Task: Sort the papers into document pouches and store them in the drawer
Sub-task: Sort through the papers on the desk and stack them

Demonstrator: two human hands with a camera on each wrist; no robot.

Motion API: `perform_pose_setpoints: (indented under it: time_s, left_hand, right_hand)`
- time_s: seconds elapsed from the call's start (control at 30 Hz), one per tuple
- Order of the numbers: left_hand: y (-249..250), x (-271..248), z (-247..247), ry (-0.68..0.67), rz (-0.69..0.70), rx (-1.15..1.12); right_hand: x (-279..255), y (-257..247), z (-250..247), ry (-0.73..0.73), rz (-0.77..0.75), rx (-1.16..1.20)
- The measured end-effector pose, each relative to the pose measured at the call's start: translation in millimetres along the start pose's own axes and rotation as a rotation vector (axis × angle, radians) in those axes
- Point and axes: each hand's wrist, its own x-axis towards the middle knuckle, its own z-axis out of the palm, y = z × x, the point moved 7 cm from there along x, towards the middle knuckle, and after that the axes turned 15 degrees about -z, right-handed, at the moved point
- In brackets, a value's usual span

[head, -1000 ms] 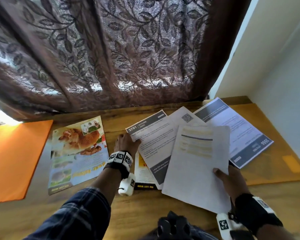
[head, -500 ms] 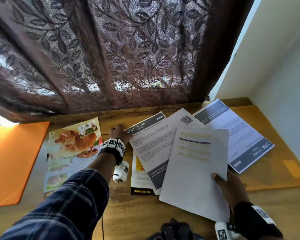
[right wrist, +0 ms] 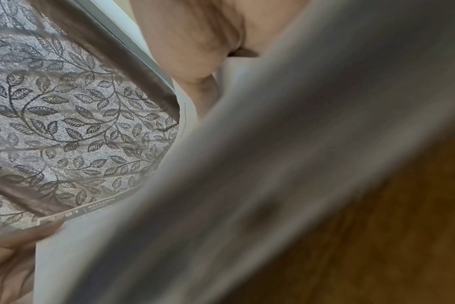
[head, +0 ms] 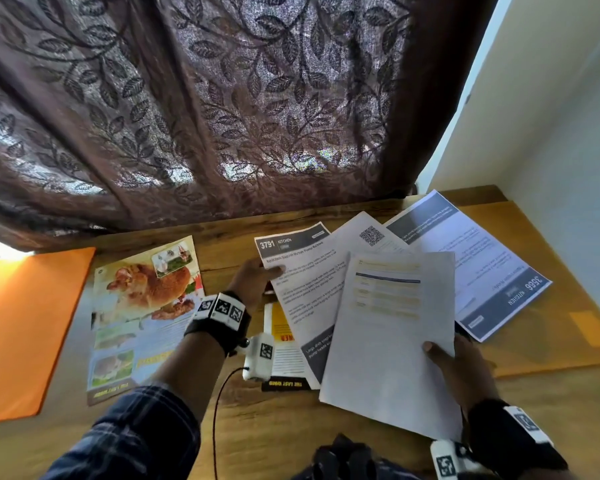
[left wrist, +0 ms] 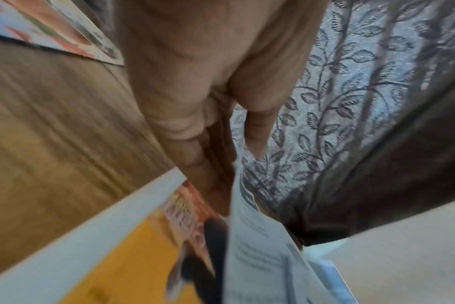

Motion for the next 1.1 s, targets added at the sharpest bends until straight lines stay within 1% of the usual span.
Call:
perform_pose_setpoints:
  time_s: [0.07,0.13,0.2,0.27,0.4,0.47,0.53,0.63,0.73,0.8,0.87,1.0,1.1]
  left_hand:
    - [-14,-11,16,-0.084,-0.044,0.057]
    - [-26,-14,21,-0.100,-0.053,0.075]
    - [-37,-13,20,-0.064,-0.058,0.038]
    - [-43,-13,18,-0.023,-0.019,0.027]
    - [-40,-12,-3,0.132,0.070,0.062]
    - [-35,-15,-12,0.171,0.095,0.078]
    - [-32,-19,-20,0.183,0.115,0.095]
    - [-27,-27,-20,0.112,0.136,0.049]
    - [-27,-41,-5,-0.030,0.133,0.000]
    - [-28,-52,9,-0.126,0.144,-0.022]
    - [-30,-63,21,-0.194,0.145,-0.069]
    - [-29,-81,31,-0.252,0.157,-0.129]
    - [-31,-87,30,-0.296,0.201,-0.065]
  right_hand:
    - [0,1,0,0.007,-0.009,0.015]
    - [1,-1,1,0.005,-0.034,0.038]
    - [-1,-4,1,0.008,-0.063,0.050]
    - [-3,-8,1,0.020,-0.061,0.091]
    - [-11,-11,-7,0.051,0.005,0.249]
    - [-15,-9,-11,0.064,0.024,0.280]
    - [-18,-13,-14,0.082,0.029,0.323]
    - [-18,-36,-15,0.094,0.005,0.381]
    - [-11,-52,-2,0.035,-0.017,0.404]
    - [-6,-62,9,-0.011,-0.048,0.376]
    - [-3,-74,19,-0.010,-0.058,0.365]
    - [-4,-87,46,-0.004,-0.064,0.444]
    - [-6,-85,62,-0.014,-0.074,0.417]
